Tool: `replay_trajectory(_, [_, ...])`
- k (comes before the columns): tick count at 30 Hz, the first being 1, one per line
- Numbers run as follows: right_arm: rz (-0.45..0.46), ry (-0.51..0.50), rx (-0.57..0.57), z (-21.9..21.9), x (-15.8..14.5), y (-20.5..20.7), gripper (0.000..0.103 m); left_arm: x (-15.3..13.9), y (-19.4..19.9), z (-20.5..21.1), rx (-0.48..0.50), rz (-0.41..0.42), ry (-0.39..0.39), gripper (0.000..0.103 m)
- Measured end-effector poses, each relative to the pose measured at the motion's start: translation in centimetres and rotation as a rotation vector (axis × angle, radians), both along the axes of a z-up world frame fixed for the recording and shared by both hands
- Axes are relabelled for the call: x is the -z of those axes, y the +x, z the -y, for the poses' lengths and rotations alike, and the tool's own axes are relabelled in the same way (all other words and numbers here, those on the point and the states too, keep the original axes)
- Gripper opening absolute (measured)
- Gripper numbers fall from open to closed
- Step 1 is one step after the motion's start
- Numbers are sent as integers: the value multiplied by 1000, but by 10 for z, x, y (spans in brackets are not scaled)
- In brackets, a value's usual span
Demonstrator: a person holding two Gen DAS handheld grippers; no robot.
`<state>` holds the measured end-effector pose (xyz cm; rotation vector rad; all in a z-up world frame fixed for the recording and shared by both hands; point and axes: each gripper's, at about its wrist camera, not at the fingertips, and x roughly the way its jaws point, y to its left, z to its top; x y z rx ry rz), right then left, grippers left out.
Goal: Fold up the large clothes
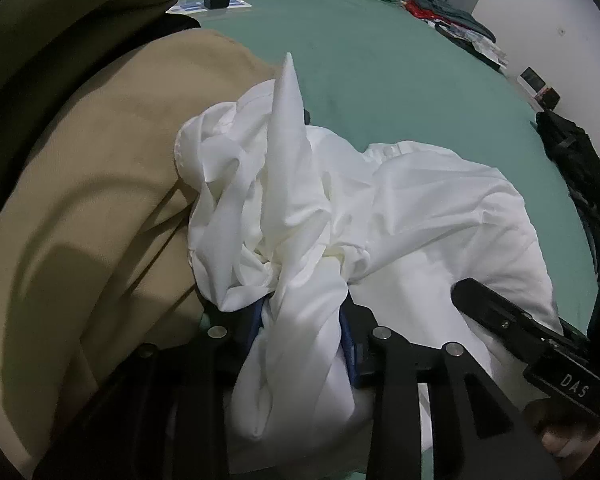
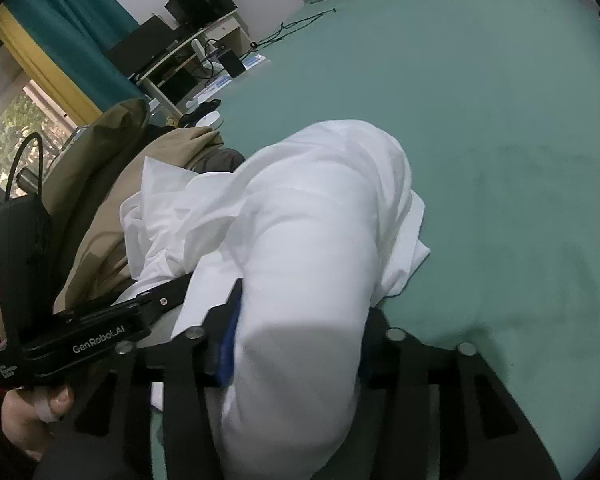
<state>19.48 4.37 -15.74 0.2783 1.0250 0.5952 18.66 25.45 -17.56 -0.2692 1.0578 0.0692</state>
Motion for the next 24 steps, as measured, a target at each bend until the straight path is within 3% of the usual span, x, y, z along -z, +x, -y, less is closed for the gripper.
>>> replay_trajectory(11, [-47,-61,32,11,-11,-3,80,-13,-3,10,-35,-10,23,40])
replay_trajectory(19, [-28,-126,70,44,-37,-28,81,-47,-27,12,-109,22,84,58])
replay_trajectory(24, [-5,-150,88,68,-58,-45,82,-73,-51,11,-142,60,94,59])
